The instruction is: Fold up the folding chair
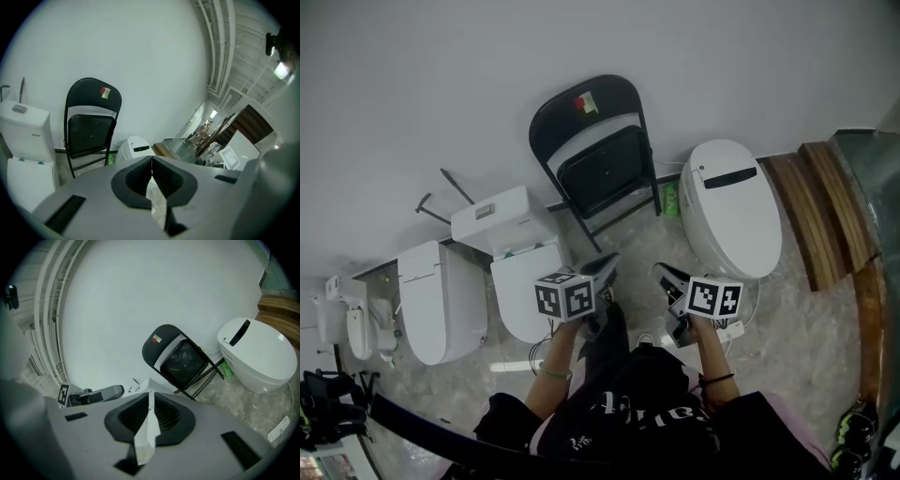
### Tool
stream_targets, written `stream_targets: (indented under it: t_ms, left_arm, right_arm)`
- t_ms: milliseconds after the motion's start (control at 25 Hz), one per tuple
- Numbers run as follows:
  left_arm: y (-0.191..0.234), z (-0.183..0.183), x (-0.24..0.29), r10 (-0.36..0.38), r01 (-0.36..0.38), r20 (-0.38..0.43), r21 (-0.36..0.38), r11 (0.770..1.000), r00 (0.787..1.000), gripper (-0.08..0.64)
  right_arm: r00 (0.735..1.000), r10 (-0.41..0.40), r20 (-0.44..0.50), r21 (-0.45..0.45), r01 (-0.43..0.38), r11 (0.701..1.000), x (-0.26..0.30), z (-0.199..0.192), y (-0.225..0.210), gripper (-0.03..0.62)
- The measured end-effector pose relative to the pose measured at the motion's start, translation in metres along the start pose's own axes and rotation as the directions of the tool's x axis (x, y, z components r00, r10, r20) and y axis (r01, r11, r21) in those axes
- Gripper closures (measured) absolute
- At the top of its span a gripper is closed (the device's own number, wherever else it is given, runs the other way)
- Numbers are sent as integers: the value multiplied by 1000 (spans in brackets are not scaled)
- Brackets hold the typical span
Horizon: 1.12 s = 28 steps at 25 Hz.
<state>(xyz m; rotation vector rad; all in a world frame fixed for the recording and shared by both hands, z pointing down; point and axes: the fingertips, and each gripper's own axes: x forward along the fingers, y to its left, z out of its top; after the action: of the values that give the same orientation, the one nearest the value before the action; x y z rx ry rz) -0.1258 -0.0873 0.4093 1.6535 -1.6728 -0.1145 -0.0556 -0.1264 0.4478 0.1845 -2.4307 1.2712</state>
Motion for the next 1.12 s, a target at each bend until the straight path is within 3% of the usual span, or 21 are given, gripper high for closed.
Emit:
stream_targets:
  t_ms: [200,440,640,880,1120]
  left_arm:
    - [-34,-38,-17,41,-41,2,8,999,999,555]
    - [-57,-68,-39,47,-47,-5,1,999,999,555]
    - [-53,-90,-66,55,-55,-9,-37,998,998,555]
    - [-36,-120,-124,76,-76,-7,-43,996,997,555]
    - [-25,-156,-197,41,-41,2,-44,998,999,555]
  right_arm:
    - [1000,28,-9,10,-28,1000,-22,-32,7,548]
    - [999,6,-46,-78,-10,997,-32,-59,20,546]
    - [996,44,-76,-57,-48,997,-19,-86,38,546]
    - [994,37,-98,-90,-46,995,-5,-132,77,546]
    - [998,1,-61,-95,-7,995,-3,-197,122,546]
